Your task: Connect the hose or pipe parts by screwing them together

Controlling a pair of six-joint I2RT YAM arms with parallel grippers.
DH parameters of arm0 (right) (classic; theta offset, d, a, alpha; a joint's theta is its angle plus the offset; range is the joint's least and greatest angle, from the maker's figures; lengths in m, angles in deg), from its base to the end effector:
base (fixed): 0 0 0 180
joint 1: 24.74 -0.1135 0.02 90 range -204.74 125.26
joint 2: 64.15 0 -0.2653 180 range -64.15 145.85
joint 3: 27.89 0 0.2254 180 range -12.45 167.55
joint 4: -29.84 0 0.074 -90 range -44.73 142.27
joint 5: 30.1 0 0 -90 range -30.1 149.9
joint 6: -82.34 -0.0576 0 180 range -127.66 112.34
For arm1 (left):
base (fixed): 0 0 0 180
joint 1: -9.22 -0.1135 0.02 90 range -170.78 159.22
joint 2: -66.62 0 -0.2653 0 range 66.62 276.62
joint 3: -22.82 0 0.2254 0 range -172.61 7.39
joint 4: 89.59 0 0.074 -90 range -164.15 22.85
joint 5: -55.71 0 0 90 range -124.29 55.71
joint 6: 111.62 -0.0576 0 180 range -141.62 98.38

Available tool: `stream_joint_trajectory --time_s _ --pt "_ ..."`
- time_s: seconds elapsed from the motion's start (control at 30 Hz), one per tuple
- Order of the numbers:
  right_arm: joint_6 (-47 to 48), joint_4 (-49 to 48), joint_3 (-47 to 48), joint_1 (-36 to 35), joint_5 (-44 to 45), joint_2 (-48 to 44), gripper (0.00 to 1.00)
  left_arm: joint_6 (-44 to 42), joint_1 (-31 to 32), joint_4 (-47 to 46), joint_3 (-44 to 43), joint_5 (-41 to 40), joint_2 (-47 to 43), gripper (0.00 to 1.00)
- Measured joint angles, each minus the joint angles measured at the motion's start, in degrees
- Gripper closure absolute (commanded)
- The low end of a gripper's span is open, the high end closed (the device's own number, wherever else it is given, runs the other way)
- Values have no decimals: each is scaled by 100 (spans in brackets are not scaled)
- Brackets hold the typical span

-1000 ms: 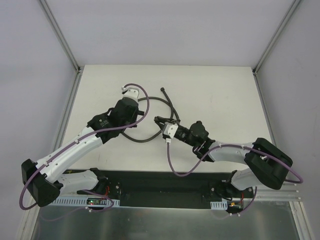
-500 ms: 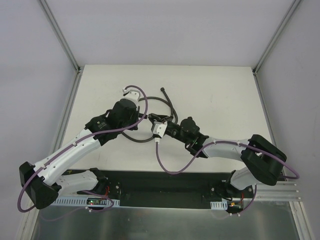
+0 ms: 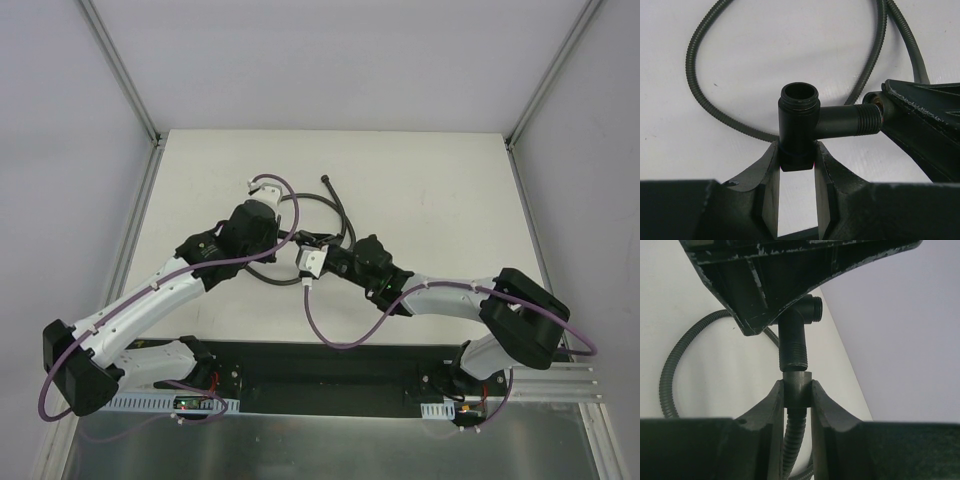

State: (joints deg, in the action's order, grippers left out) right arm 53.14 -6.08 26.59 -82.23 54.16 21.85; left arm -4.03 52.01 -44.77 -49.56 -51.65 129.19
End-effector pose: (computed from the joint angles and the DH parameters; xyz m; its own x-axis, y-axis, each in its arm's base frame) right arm 0.1696 0.2768 0.2704 0.7993 -0.3618 -0.4797 -0.3995 0.2763 -0.8741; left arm 0.1772 -0.1406 0.3134 -0.5431 0.1097 -0.8325 0.3199 0.9437 -0.0843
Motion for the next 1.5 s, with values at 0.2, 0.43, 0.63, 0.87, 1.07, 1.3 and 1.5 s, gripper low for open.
stream_joint_trajectory --time_s 0.2,0.43,0.63,0.87,1.07,1.3,1.5 --pt "11 157 28 -46 61 2 93 0 -2 -39 57 -2 70 100" --pt "4 262 101 -101 138 76 93 -4 -4 -68 61 -57 205 100" --pt "-11 396 157 -120 210 136 92 -4 -9 -61 66 -68 304 100" --pt "-35 817 518 -212 496 291 92 -11 -26 -52 68 -238 341 100" --pt "-170 861 564 -229 535 387 98 -7 -48 2 68 -234 409 100" --pt "-608 885 560 -205 479 387 99 -87 -52 -149 260 -101 295 100" --pt "-1296 973 527 -7 39 341 99 -382 -46 -385 466 55 142 100"
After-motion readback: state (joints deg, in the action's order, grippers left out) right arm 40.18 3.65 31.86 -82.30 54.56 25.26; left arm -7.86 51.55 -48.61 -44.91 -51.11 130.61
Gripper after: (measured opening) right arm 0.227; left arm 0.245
